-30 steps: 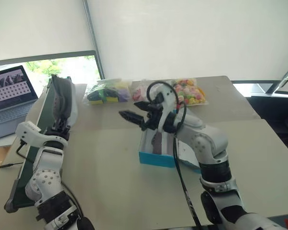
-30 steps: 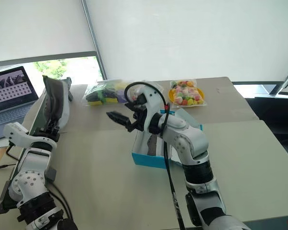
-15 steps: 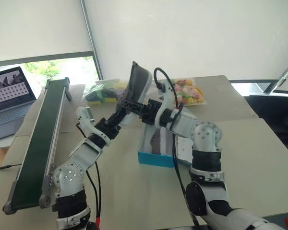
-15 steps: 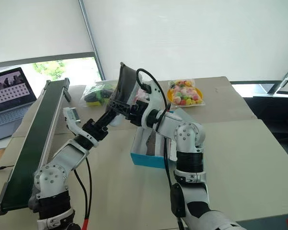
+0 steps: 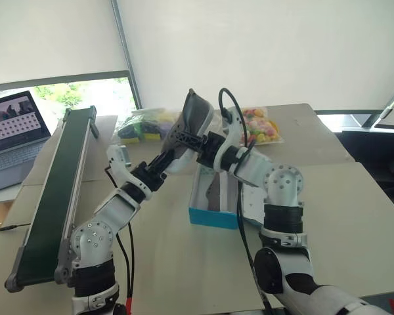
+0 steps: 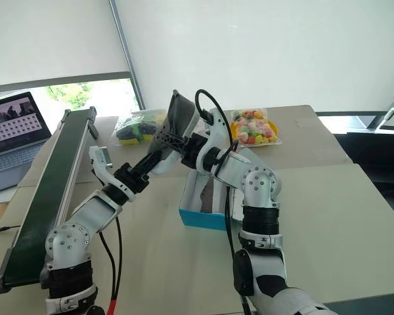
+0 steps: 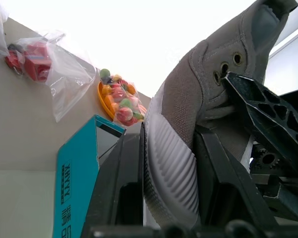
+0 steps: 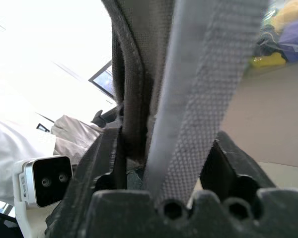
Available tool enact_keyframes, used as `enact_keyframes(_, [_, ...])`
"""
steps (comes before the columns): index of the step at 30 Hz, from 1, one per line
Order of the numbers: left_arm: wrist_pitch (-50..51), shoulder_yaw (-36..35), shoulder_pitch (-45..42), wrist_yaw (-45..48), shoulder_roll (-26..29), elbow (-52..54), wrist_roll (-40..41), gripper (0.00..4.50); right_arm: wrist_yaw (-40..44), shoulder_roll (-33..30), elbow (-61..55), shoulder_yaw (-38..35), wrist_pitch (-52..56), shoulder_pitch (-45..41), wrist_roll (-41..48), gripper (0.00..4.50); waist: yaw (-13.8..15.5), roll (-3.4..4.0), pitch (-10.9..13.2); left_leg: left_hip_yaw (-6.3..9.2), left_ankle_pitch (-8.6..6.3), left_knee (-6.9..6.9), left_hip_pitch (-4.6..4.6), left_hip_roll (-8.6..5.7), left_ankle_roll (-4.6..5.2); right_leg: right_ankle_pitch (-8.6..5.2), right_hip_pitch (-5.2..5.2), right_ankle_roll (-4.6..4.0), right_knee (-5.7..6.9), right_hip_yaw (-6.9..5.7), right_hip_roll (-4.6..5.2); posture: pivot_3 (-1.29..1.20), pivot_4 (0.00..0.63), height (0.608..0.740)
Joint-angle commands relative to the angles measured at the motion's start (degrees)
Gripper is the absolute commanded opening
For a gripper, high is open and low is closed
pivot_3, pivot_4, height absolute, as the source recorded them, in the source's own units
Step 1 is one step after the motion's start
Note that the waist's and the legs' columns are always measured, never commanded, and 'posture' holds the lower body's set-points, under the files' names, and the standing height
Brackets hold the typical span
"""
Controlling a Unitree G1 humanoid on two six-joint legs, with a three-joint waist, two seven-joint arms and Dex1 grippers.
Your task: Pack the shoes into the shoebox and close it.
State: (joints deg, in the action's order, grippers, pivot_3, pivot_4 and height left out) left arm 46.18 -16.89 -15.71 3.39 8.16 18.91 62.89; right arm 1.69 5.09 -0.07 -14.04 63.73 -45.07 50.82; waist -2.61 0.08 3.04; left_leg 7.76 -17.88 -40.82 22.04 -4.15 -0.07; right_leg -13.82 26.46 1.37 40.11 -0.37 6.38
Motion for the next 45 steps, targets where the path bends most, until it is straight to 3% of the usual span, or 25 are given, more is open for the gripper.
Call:
enact_keyframes(1, [-2.2,-0.4,-0.1,0.3,0.9,0.9,-0.8,1.06,-0.9,1.6,-1.0,-1.5,-3.8,-3.5,1.3,0.83,0.0,0.00,0.0,0.00,0.00,0.00,0.01,0.00,0.00,0.00,0.00,0.00,0.00,0.01,0.01,0.00,0.150,0.640])
enact_keyframes(3, [-2.1,0.2,0.0,0.4,1.3,1.0,-1.8,1.06,-0.8,0.9,-0.9,-0.8,-4.2,-3.7,0.6,0.56,0.0,0.00,0.0,0.00,0.00,0.00,0.01,-0.02,0.00,0.00,0.00,0.00,0.00,0.02,0.04,0.00,0.150,0.640])
enact_keyframes(7, [-2.7,1.6,0.2,0.6,1.9,0.6,-4.1,1.06,-1.5,1.1,-1.0,-0.9,-4.7,-4.1,1.0,0.56,0.0,0.01,0.0,-0.01,-0.01,0.01,0.03,-0.05,0.01,0.00,0.01,0.00,0.00,0.04,0.05,0.00,0.150,0.640])
enact_keyframes(14, [-3.4,8.6,1.5,8.6,9.3,3.8,-11.9,3.56,-4.8,1.0,-1.3,-2.8,-5.3,-4.5,1.8,0.56,0.0,0.09,0.0,0.00,-0.01,0.07,0.04,-0.03,0.02,0.00,0.01,0.00,0.00,0.01,0.01,0.00,0.150,0.640])
enact_keyframes(17, [-3.6,10.3,3.1,13.6,14.5,4.7,-15.0,3.56,-8.8,-2.5,1.4,-6.1,-3.8,-7.3,1.2,0.56,-0.1,0.24,0.1,0.00,-0.02,0.09,0.05,-0.03,0.03,0.00,0.02,0.00,0.01,0.00,-0.02,0.00,0.150,0.640])
enact_keyframes(20, [-3.8,12.0,5.1,19.1,20.1,5.5,-17.6,3.56,-14.5,-8.1,4.9,-8.6,6.1,-10.1,0.8,0.56,-0.2,0.36,0.2,-0.06,-0.02,0.07,0.13,-0.05,0.05,-0.02,0.10,-0.02,0.03,0.00,0.02,0.00,0.150,0.640])
enact_keyframes(26, [-5.1,12.8,5.2,24.5,23.5,3.7,-19.9,3.56,-21.4,-12.1,12.3,-16.1,27.7,-13.8,-0.9,0.56,-0.1,0.41,0.2,-0.02,-0.14,0.12,0.13,0.01,0.26,-0.05,0.02,-0.10,0.02,-0.17,-0.07,0.00,0.150,0.640])
enact_keyframes(34, [-5.4,13.1,4.7,25.0,21.4,3.2,-22.3,3.56,-24.5,-11.2,22.8,-13.3,28.8,-11.8,-5.0,0.56,-0.2,0.44,0.1,-0.22,-0.21,0.08,0.25,0.05,0.41,-0.10,-0.04,-0.19,-0.02,-0.01,0.08,0.00,0.150,0.640])
enact_keyframes(45, [-5.0,12.4,6.2,24.8,20.5,4.4,-23.9,3.56,-22.0,-5.3,34.5,-12.8,27.8,-12.9,-13.1,0.56,-0.7,0.49,0.1,-0.12,-0.29,0.06,0.06,0.08,0.58,-0.10,-0.17,-0.19,0.04,-0.06,-0.06,0.00,0.150,0.640])
